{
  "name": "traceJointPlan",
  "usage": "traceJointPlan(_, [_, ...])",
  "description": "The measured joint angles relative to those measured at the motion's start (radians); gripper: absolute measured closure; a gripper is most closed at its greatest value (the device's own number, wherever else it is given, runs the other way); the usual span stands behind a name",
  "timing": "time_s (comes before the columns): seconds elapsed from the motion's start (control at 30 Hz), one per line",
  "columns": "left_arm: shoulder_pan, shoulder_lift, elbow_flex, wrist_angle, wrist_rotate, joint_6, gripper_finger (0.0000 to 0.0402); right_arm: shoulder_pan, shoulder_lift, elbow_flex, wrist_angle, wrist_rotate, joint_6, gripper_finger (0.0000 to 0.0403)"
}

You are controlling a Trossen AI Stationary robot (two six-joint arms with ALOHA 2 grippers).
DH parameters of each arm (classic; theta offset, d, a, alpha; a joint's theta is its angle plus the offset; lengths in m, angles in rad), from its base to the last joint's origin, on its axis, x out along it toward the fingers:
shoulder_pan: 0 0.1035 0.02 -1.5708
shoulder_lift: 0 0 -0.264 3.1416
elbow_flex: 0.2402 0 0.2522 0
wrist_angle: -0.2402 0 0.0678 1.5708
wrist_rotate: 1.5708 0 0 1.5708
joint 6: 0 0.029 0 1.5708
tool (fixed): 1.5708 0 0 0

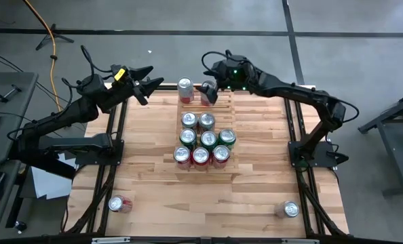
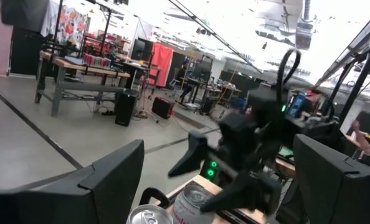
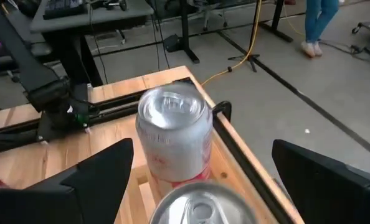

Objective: Place canned beverage on shelf
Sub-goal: Put the white-pink soda can on the shelf aligned with the other white-pink soda can

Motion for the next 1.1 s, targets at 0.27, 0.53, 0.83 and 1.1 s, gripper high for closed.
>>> traceJointPlan(0.27, [0.0, 0.0, 0.0, -0.008, 0.001, 0.001, 0.0087, 0.015, -0.125, 0.096, -0.36, 0.014, -0.126, 0.0057])
traceJointPlan(0.53, [0.0, 0.0, 0.0, -0.025, 0.034, -0.041, 0.0087, 0.034, -0.447, -0.324, -0.25, 0.098, 0.081, 0.0265])
traceJointPlan(0.83, [0.0, 0.0, 0.0, 0.001, 0.042, -0.055, 0.0087, 0.061, -0.416, -0.602, 0.217, 0.111, 0.279, 0.0389])
traceJointPlan(1.1, [0.0, 0.0, 0.0, 0.011, 0.041, -0.076, 0.0087, 0.045, -0.262, -0.531, 0.242, 0.113, 0.24, 0.0401])
